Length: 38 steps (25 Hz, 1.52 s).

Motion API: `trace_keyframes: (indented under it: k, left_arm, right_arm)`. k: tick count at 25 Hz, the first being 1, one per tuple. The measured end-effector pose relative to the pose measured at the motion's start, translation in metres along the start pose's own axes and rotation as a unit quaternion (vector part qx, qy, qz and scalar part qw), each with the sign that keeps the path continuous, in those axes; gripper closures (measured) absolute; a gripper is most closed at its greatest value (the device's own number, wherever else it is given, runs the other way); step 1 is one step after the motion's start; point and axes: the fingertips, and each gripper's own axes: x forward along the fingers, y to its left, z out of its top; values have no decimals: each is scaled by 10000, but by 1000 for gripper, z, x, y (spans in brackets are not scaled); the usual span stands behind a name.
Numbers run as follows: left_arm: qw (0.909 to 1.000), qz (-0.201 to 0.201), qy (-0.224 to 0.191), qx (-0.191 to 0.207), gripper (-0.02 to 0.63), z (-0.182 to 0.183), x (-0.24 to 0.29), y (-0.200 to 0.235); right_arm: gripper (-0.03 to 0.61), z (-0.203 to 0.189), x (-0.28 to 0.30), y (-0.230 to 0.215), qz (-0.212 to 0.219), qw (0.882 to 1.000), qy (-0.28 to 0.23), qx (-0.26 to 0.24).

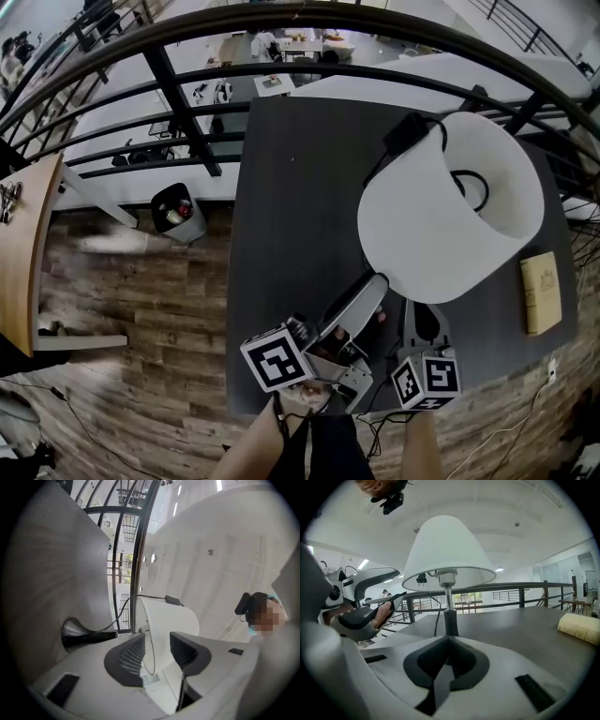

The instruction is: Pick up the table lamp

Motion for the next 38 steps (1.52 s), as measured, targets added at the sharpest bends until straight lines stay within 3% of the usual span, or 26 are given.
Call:
trace_keyframes:
  k: [8, 15, 17, 20, 31, 38]
  left_arm:
    - [9995, -232, -185, -66, 410, 11, 6, -1]
    - [9990, -398, -28, -180, 409, 7, 15, -4]
    - [9991, -394, -34, -121, 446, 8, 15, -2]
    - [9993, -375, -36, -63, 446, 11, 15, 0]
    - [9978, -215, -266, -572, 499, 8, 34, -3]
    - [9969, -155, -344, -687, 515, 12, 54, -3]
  right_arm:
    - [568, 0, 14, -3, 171, 9998, 9, -96]
    - [565, -2, 23, -14, 231, 9997, -11, -56]
    - [565, -4, 27, -13, 254, 9996, -8, -75]
    - [565, -6, 31, -12, 265, 9996, -19, -94]
    - [565, 0, 27, -20, 161, 9998, -104, -54]
    - [565, 5, 28, -29, 192, 9998, -77, 12]
